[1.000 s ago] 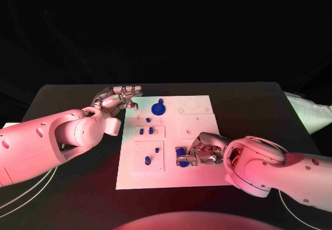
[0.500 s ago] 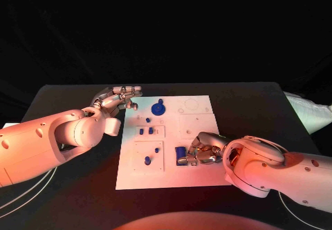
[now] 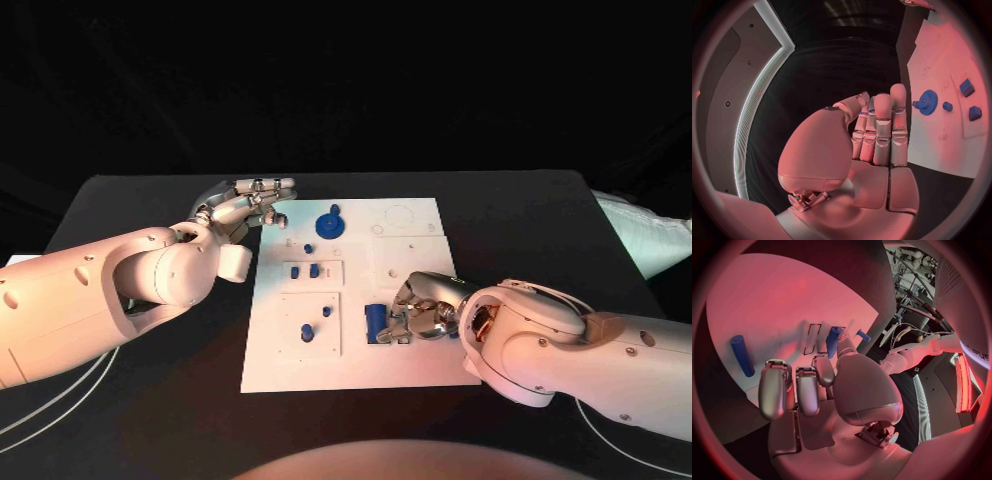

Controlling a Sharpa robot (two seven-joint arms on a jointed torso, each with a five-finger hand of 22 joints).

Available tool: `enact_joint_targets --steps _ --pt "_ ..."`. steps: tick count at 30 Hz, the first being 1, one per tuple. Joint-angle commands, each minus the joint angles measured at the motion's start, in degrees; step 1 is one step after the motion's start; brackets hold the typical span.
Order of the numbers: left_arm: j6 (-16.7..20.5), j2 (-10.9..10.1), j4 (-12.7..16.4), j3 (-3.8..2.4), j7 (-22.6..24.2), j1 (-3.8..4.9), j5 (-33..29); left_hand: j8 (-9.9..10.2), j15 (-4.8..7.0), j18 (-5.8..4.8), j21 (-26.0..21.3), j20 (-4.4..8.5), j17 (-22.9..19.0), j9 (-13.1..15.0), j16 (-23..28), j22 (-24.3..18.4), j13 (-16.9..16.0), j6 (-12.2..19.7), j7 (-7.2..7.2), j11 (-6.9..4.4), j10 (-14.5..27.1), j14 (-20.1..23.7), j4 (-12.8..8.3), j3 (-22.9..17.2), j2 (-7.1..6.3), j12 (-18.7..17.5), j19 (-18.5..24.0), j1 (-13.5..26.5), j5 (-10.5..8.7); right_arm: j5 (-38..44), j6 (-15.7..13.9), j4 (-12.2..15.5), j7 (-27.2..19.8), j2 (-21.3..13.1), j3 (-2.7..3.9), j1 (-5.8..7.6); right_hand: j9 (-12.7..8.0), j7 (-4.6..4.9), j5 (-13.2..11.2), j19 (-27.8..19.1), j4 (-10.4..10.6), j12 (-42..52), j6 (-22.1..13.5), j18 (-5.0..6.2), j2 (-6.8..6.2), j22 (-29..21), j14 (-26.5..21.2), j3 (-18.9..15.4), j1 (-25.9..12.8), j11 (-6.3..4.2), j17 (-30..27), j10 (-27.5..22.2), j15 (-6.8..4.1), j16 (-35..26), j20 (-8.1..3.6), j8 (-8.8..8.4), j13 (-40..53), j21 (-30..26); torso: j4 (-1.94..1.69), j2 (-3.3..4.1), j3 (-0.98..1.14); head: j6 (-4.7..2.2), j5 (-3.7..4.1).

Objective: Assemble the parts on the task board

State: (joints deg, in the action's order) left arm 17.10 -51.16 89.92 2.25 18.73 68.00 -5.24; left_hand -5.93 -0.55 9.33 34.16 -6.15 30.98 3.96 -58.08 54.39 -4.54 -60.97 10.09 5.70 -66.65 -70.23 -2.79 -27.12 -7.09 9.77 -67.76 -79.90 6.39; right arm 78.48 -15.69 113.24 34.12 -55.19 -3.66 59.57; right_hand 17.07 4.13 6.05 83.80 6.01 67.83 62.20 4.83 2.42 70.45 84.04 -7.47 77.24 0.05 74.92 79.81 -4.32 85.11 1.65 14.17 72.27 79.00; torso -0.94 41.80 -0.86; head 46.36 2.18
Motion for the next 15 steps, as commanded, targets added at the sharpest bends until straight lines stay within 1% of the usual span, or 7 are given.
enact_joint_targets --steps 1,2,4,7,9,11,15 --pt "-1.0 0.0 0.1 -0.03 0.2 0.01 -0.2 -0.4 -0.17 1.13 -0.3 -0.21 0.0 -0.1 0.2 0.0 0.0 0.2 -0.01 0.02 0.4 0.4 0.0 0.2 0.36 0.2 0.2 -0.2 0.03 1.0 0.1 0.0 0.3 -0.6 -0.1 -0.15 0.2 -0.28 1.4 0.0 0.7 -0.4 0.1 -0.93 2.09 0.1 4.4 -0.1 0.4 -0.72 6.3 0.4 -0.31 0.4 -0.34 0.06 -0.2 0.3 0.05 -0.01 0.0 -0.07 0.01" --pt "-1.0 0.0 0.1 -0.03 0.2 0.01 -0.2 -0.4 -0.17 1.13 -0.3 -0.21 0.0 -0.1 0.2 0.0 0.0 0.2 -0.01 0.02 0.4 0.4 0.0 0.2 0.36 0.2 0.2 -0.2 0.03 0.7 0.1 0.1 0.2 -0.9 -0.1 -0.14 0.2 -0.26 1.7 0.0 0.8 -0.4 0.1 -0.93 1.92 0.1 4.4 -0.2 0.1 -0.71 6.3 0.4 -0.3 0.4 -0.34 0.05 -0.3 0.3 0.03 -0.02 0.01 -0.08 0.03" --pt "-1.0 0.0 0.1 -0.03 0.1 0.01 -0.2 -0.4 -0.17 1.13 -0.3 -0.21 0.0 -0.1 0.2 0.0 0.0 0.2 -0.01 0.02 0.4 0.4 0.0 0.2 0.36 0.2 0.2 -0.2 0.03 -0.4 0.4 0.7 -0.3 -1.8 -0.1 -0.1 0.3 -0.1 3.4 0.0 1.5 -0.7 -0.1 -0.91 0.73 -0.1 4.4 -1.2 -1.5 -0.57 6.3 0.3 -0.19 0.4 -0.29 -0.07 -0.4 0.2 0.06 -0.02 0.02 -0.11 0.04" --pt "-1.0 -0.1 0.1 -0.03 0.1 0.01 -0.2 -0.4 -0.17 1.13 -0.3 -0.21 0.0 -0.1 0.2 0.0 0.0 0.2 -0.01 0.02 0.4 0.4 0.0 0.2 0.36 0.2 0.2 -0.2 0.03 -2.8 1.0 1.7 -1.4 -3.4 -0.1 0.22 0.3 0.26 7.2 -0.3 2.5 -2.9 -0.8 -0.83 -1.36 -0.5 4.4 -3.2 -3.9 -0.23 6.6 -0.8 0.08 0.5 -0.08 -0.47 -2.0 -0.2 0.17 -0.01 0.01 -0.19 0.11" --pt "-1.0 -0.1 0.0 -0.03 0.0 0.01 -0.2 -0.4 -0.17 1.13 -0.3 -0.21 0.0 -0.1 0.2 0.0 0.0 0.2 -0.01 0.02 0.4 0.4 0.0 0.2 0.36 0.2 0.2 -0.2 0.03 -4.6 1.4 2.4 -2.4 -4.8 -0.09 0.63 0.4 0.43 7.5 -0.4 2.8 -4.3 -1.3 -0.79 -2.08 -0.8 4.5 -4.0 -4.5 -0.05 7.0 -1.6 0.23 0.7 0.07 -0.73 -2.9 -0.3 0.23 -0.02 0.03 -0.22 0.17" --pt "-1.1 -0.1 0.0 -0.03 0.0 0.01 -0.2 -0.4 -0.17 1.13 -0.3 -0.21 0.0 -0.1 0.2 0.0 0.0 0.2 -0.01 0.02 0.4 0.4 0.0 0.2 0.36 0.2 0.2 -0.2 0.03 -6.0 1.6 3.0 -3.3 -5.9 -0.09 1.01 0.3 0.7 7.1 -0.6 2.9 -5.4 -2.2 -0.75 -2.5 -1.0 4.5 -4.6 -4.8 0.19 7.3 -2.3 0.42 0.8 0.23 -1.21 -3.7 -0.5 0.15 -0.01 0.03 -0.26 0.37" --pt "-1.1 -0.1 0.0 -0.03 -0.1 0.01 -0.2 -0.4 -0.17 1.13 -0.3 -0.21 -0.1 -0.1 0.2 -0.1 0.0 0.3 -0.01 0.02 0.4 0.4 0.0 0.2 0.37 0.2 0.2 -0.2 0.03 -8.1 0.8 4.1 -4.7 -8.6 -0.09 2.11 0.1 1.13 6.4 -0.7 2.9 -7.0 -3.3 -0.73 -2.43 -1.0 4.5 -5.1 -4.4 0.57 7.6 -3.3 0.75 1.0 0.53 -1.9 -4.7 -0.6 0.05 -0.01 0.01 -0.3 0.77"
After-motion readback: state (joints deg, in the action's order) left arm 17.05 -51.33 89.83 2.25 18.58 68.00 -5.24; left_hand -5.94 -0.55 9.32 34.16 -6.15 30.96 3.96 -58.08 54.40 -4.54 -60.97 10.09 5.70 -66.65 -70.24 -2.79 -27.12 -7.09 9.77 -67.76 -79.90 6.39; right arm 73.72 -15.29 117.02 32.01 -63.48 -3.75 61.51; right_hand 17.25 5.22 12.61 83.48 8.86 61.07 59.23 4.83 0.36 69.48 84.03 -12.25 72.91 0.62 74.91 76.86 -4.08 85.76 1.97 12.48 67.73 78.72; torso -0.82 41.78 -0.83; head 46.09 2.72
